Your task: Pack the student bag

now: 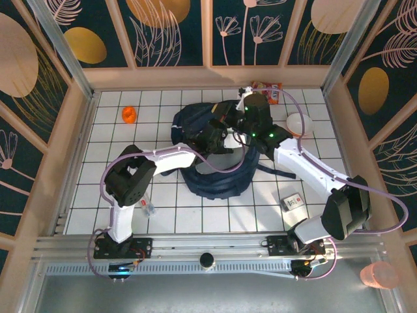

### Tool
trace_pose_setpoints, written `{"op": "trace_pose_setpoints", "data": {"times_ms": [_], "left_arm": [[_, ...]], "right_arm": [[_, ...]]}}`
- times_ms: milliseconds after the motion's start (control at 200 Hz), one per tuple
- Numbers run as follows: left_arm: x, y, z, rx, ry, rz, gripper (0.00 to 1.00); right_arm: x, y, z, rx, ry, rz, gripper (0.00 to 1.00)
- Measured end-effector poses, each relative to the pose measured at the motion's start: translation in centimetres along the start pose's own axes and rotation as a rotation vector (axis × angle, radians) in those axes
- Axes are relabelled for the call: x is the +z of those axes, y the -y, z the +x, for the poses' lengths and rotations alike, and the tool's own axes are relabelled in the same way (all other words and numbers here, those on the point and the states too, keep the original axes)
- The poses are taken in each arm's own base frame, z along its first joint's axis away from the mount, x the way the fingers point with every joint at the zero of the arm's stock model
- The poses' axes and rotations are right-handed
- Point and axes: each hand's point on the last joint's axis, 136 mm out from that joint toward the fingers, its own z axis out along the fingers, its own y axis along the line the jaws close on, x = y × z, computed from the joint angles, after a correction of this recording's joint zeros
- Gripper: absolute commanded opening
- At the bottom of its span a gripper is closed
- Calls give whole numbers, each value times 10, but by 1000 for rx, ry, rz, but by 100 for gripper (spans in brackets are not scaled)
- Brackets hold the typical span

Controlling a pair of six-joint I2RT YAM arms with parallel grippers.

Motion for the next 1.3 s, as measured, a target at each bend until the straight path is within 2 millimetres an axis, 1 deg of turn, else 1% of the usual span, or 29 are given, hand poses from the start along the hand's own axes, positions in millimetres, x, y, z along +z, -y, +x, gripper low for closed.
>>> {"op": "trace_pose_setpoints", "data": {"times_ms": [115, 150, 215, 275, 325, 380, 415, 455, 510, 606, 671, 716, 796, 856, 1016, 1076, 1136, 1166, 1221, 1301], "left_arm": [[-2, -1, 0, -23, 1, -1, 95], [-5, -1, -1, -37, 7, 4, 97], [-18, -2, -4, -76, 20, 15, 99], [-37, -7, -11, -127, 48, 18, 99], [-59, -14, -18, -174, 73, 14, 99], [-80, -13, -18, -232, 75, 31, 99], [-95, -17, -20, -287, 81, 33, 99], [-109, -17, -17, -366, 70, 44, 98], [-126, -20, -19, -469, 80, 53, 98], [-154, -13, -17, -669, 66, 89, 97], [-173, -9, -9, -817, 48, 94, 96], [-186, -3, -1, -920, 23, 97, 96], [-206, 12, 23, -1095, -48, 87, 95], [-216, 23, 40, -1189, -101, 77, 93], [-223, 59, 70, -1286, -198, 110, 94], [-224, 67, 79, -1311, -231, 110, 94], [-226, 71, 84, -1348, -260, 99, 94], [-227, 70, 87, -1374, -269, 86, 96], [-227, 69, 93, -1430, -290, 61, 97], [-229, 67, 109, -1538, -344, 12, 98]], "right_arm": [[0, -2, 0, -2, 0, -6, 0], [0, -2, 0, -2, 0, -9, 0], [0, -2, 0, -2, 0, -9, 0], [0, -2, 0, -2, 0, -9, 0], [0, -3, 0, 4, 1, -12, 0], [-1, -10, -4, -7, 10, -29, 0], [-1, -11, -4, -3, 8, -34, 0], [-2, -15, -6, -11, 10, -45, 0], [-2, -18, -1, -11, -14, -59, 0], [-3, -29, 14, -21, -63, -97, 0], [-3, -33, 20, -24, -91, -116, 0], [-3, -34, 22, -25, -98, -120, 0], [-4, -29, 17, -21, -85, -110, 0], [-5, -25, 14, -18, -77, -101, 0], [-5, -17, 12, -14, -61, -87, 0], [-5, -14, 9, -12, -46, -78, 0], [-6, -11, 6, -9, -26, -70, 0], [-6, -9, 4, -9, -17, -65, 0], [-7, -7, 2, -8, -2, -60, 0], [-7, -5, -1, -8, 15, -51, 0]]}}
